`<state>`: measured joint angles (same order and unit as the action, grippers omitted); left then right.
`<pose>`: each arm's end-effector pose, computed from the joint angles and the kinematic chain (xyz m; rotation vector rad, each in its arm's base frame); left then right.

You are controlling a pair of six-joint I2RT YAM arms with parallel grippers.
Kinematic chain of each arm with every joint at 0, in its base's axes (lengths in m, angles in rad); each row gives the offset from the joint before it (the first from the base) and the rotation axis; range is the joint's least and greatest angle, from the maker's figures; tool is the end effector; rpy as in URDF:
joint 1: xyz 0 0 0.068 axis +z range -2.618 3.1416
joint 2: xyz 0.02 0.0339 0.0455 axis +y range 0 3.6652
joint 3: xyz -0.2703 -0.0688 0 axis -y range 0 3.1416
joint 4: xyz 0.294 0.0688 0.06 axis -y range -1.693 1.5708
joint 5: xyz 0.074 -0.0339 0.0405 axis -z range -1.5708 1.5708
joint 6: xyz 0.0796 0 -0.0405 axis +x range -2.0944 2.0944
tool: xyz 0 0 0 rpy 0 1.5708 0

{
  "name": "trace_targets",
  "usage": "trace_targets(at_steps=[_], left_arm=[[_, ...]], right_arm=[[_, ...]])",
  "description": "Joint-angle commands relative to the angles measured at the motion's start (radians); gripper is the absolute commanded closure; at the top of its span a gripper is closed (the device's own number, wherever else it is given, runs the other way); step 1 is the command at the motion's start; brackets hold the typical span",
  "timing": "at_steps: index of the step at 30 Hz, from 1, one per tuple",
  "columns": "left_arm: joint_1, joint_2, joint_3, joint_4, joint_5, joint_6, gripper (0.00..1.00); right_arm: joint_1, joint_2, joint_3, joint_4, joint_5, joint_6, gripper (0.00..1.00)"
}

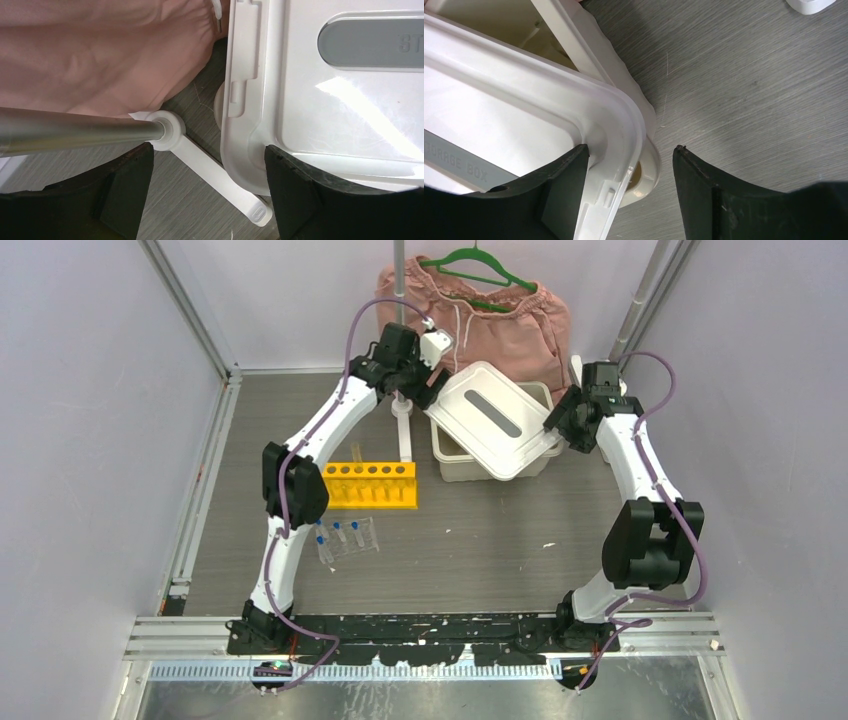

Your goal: Organize the chemistry lab equipment

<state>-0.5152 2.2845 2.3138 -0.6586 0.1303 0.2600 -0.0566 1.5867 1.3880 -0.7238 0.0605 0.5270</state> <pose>0.5281 -0.3109 0.2964 0.9022 2.0159 -0.2858 0.4161 -0.0284 0.2622 0.7420 2.3821 0.1219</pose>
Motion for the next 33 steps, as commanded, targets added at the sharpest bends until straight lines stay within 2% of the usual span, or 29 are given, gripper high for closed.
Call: trace_targets(at_steps=[1, 6, 22, 33], left_arm=[[0.003, -0.058, 0.040, 0.008, 0.034, -0.034, 0.18], [0.003, -0.010, 0.077, -0.022, 0.012, -0.016, 0.19], [0.003, -0.048, -0.030, -0.027, -0.008, 0.055, 0.20], [-0.004, -0.178, -0.215, -0.018, 0.046, 0.044, 0.21]], right_arm=[[-0.004, 0.018, 0.044, 0.009, -0.009, -0.022, 0.32], [0.005, 0.015, 0.049, 0.006, 0.017, -0.029, 0.32], [-0.001, 0.160, 0.211, -0.035, 0.085, -0.075, 0.36], [-0.005, 0.260, 0.326, -0.026, 0.091, -0.084, 0.37]])
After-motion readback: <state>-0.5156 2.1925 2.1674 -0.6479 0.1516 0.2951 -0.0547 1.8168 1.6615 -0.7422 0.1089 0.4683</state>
